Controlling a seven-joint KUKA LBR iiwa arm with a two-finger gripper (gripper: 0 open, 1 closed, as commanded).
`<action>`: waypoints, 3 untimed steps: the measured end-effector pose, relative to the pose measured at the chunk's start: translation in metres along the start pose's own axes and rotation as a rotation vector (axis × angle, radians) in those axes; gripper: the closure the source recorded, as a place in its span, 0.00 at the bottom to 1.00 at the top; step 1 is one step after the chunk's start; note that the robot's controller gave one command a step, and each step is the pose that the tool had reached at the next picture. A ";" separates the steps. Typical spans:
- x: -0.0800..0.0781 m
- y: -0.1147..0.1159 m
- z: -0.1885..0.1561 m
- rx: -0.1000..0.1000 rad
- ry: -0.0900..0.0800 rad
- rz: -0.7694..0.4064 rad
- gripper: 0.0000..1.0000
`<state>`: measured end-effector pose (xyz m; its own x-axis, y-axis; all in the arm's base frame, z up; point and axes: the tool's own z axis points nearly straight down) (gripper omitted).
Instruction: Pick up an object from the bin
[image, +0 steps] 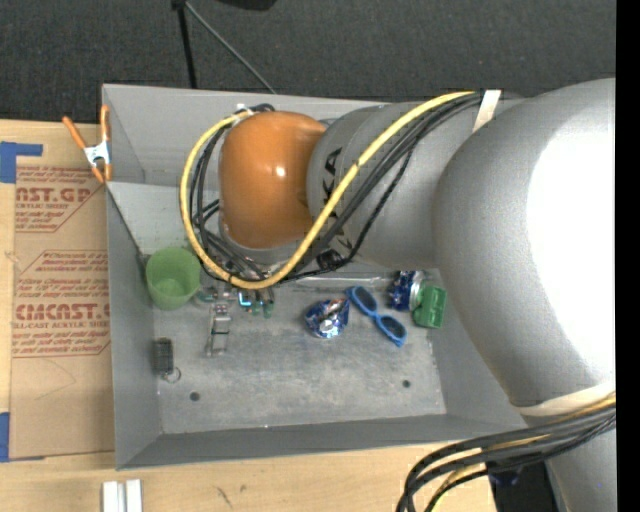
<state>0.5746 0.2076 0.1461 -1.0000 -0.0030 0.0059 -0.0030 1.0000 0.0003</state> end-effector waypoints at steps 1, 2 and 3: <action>-0.019 0.021 0.040 0.000 -0.034 0.219 0.00; -0.029 0.025 0.034 0.005 -0.034 -0.206 0.00; -0.019 -0.031 0.046 0.003 -0.008 -0.160 0.00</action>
Offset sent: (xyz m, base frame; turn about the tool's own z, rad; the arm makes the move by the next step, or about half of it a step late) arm 0.0124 0.0396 -0.0761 0.2653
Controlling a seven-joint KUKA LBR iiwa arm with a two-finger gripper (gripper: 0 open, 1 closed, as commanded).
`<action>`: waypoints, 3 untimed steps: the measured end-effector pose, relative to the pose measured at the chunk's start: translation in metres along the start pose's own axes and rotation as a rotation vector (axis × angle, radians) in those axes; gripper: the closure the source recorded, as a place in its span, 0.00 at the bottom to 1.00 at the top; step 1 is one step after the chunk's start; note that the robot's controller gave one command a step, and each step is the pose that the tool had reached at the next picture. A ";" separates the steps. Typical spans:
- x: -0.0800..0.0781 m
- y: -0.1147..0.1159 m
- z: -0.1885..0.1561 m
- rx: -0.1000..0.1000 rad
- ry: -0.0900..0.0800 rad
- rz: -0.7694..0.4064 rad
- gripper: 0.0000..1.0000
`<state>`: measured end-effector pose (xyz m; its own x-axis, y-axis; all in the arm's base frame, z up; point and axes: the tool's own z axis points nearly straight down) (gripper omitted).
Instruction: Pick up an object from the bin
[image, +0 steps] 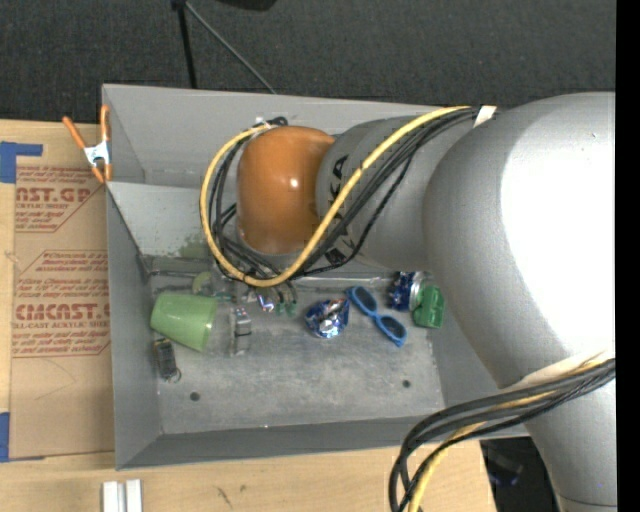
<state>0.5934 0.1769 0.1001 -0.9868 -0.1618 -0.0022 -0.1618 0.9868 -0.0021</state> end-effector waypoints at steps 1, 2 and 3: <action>0.016 0.053 0.031 -0.004 0.003 -0.222 0.00; 0.071 0.084 0.030 -0.004 0.002 -0.444 0.00; 0.069 0.083 0.030 -0.004 -0.001 -0.441 1.00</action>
Offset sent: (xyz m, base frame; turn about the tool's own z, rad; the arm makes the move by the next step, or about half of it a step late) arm -0.0234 0.0471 -0.0301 -0.2188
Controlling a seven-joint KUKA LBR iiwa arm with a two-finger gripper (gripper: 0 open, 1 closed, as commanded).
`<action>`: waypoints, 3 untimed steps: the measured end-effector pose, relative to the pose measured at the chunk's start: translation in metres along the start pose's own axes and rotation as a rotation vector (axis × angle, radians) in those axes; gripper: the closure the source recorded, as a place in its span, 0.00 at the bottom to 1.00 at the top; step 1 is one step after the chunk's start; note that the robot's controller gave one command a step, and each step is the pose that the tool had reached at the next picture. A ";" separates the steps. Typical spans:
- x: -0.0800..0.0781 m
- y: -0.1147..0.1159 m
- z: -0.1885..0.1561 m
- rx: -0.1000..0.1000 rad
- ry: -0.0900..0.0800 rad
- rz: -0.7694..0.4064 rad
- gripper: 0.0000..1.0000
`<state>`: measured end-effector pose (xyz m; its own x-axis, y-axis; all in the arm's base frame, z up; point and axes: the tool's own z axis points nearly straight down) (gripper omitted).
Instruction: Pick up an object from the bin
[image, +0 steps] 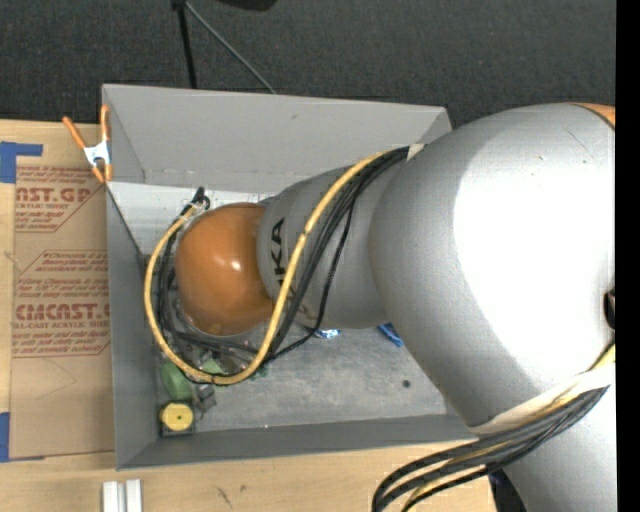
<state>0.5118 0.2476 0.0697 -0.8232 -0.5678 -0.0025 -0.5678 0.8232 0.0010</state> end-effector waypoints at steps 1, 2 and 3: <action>-0.001 0.000 -0.019 0.000 -0.001 0.001 1.00; -0.002 0.001 -0.063 0.002 -0.003 0.001 1.00; -0.003 0.001 -0.078 0.001 -0.001 0.002 1.00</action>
Offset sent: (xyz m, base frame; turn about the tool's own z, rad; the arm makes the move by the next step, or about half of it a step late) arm 0.0000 -0.0001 0.0188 0.0000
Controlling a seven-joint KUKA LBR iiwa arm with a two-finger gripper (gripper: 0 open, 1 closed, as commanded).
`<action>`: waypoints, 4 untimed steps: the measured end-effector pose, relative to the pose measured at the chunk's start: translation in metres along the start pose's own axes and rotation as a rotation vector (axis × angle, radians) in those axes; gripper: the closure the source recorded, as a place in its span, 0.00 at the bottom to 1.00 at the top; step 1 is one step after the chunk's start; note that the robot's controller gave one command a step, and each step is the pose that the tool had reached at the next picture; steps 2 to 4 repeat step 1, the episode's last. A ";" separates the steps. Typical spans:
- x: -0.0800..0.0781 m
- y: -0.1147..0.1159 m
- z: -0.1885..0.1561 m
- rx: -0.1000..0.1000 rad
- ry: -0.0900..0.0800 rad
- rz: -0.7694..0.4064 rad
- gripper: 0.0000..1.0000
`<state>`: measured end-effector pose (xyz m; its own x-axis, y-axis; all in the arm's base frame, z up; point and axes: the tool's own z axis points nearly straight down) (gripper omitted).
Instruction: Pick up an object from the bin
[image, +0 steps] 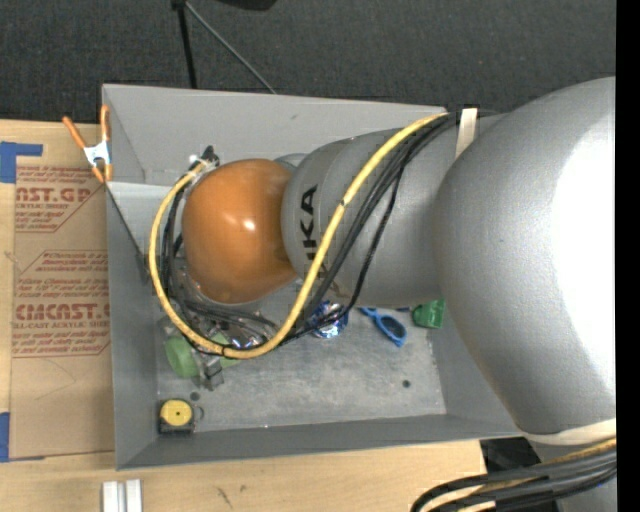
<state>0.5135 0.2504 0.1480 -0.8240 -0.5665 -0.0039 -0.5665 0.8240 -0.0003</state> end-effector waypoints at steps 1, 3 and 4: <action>-0.001 0.000 -0.012 0.000 0.000 0.001 1.00; -0.001 0.000 -0.012 0.000 0.000 0.001 1.00; -0.001 0.000 -0.012 0.000 0.000 0.001 1.00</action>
Offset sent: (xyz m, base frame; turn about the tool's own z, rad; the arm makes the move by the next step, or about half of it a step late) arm -0.0001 -0.0001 0.0117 0.0000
